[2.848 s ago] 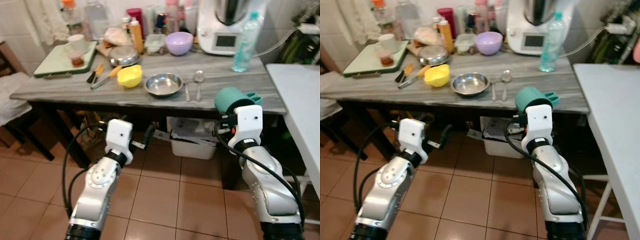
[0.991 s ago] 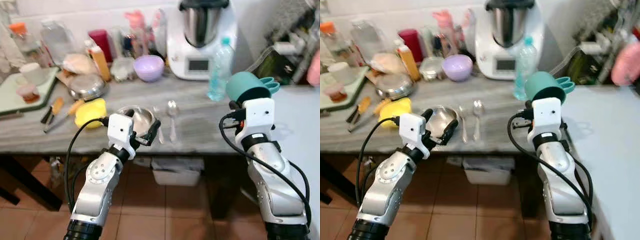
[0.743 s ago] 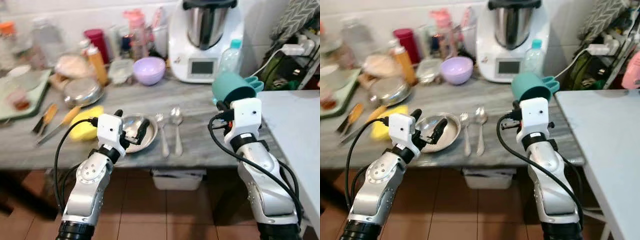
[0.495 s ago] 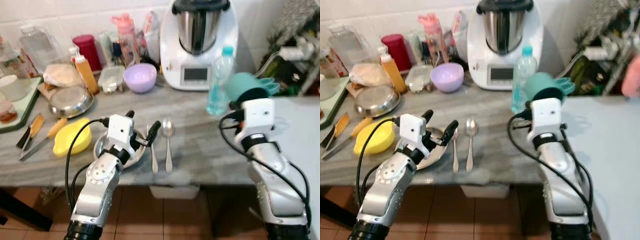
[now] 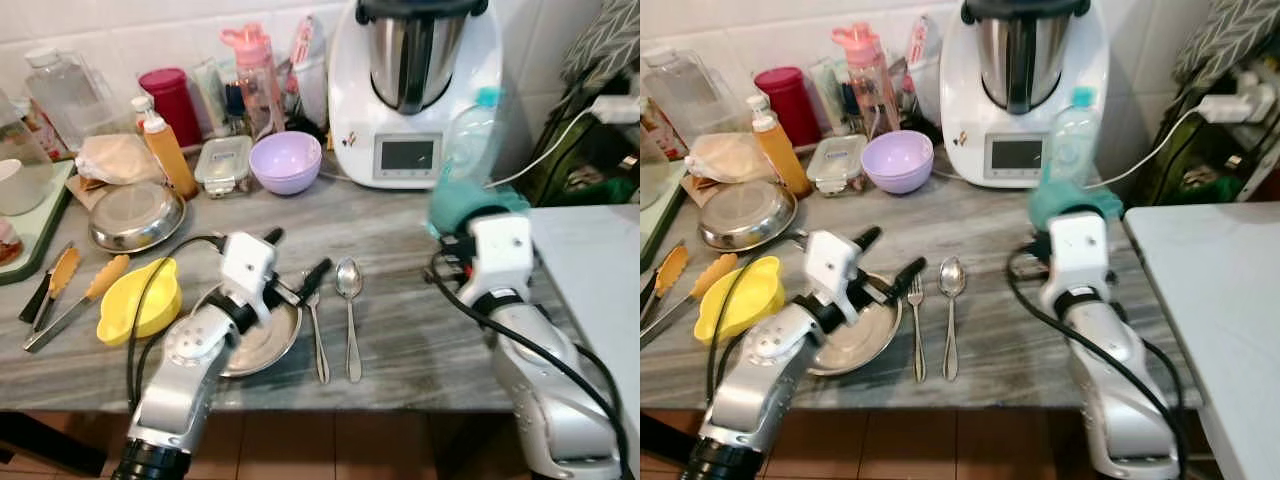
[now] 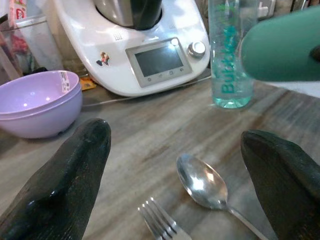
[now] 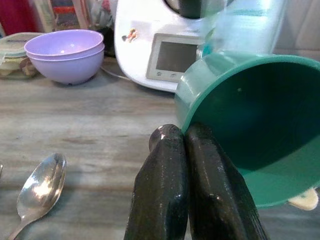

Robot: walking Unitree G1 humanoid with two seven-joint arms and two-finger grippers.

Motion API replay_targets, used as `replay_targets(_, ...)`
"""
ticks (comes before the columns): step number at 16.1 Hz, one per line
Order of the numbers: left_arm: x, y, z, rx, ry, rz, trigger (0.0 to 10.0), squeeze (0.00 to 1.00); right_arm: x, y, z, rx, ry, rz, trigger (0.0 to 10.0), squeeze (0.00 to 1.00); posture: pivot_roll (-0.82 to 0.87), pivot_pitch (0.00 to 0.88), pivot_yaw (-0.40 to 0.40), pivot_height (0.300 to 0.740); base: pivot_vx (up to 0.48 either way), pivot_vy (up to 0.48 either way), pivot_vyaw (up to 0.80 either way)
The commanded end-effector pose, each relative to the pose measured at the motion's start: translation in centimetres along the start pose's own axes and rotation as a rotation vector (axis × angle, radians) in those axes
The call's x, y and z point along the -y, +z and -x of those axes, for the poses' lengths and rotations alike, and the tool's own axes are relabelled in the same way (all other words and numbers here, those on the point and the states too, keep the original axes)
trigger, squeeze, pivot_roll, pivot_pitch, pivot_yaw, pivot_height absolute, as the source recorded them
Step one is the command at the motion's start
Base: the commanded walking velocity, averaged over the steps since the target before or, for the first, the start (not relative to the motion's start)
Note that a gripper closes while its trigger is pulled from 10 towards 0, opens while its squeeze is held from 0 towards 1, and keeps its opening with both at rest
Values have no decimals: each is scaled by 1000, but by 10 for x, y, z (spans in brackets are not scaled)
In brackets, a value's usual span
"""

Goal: Setting the table

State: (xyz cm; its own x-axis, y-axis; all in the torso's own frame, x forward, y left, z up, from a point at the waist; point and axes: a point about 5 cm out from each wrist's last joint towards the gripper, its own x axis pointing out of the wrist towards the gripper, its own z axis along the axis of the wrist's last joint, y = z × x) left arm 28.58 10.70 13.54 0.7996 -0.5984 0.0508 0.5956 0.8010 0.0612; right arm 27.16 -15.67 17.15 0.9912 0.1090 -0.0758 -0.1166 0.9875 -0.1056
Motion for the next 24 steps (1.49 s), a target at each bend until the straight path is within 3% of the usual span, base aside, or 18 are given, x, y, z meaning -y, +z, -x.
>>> replay_targets(1,-6,-2,3,-20,26,-9,10000,0,-7,10,1,40,21,-5,10000,0,-135,0,82,740,0,0,0)
replay_targets(6,-7,-3,5,-44,21,-27,10000,0,-11,10,2,13,64,1,10000,0,-132,0,75,740,0,0,0)
replay_targets(7,-5,-6,6,-66,-8,-58,10000,0,-11,8,2,-1,67,-3,10000,0,-132,0,75,740,0,0,0)
replay_targets(10,2,-4,9,-92,-133,-24,10000,0,-13,5,7,-77,109,-40,10000,0,-150,0,78,740,0,0,0)
replay_targets(13,5,2,4,-109,-250,-63,10000,0,-20,9,20,-184,221,-115,10000,0,-175,0,83,740,0,0,0)
replay_targets(19,14,0,7,-123,-373,-21,10000,0,-28,13,34,-292,347,-182,10000,0,-194,0,82,740,0,0,0)
replay_targets(24,9,0,7,-127,-353,-37,10000,0,-22,18,31,-357,319,-283,10000,0,-195,0,80,740,0,0,0)
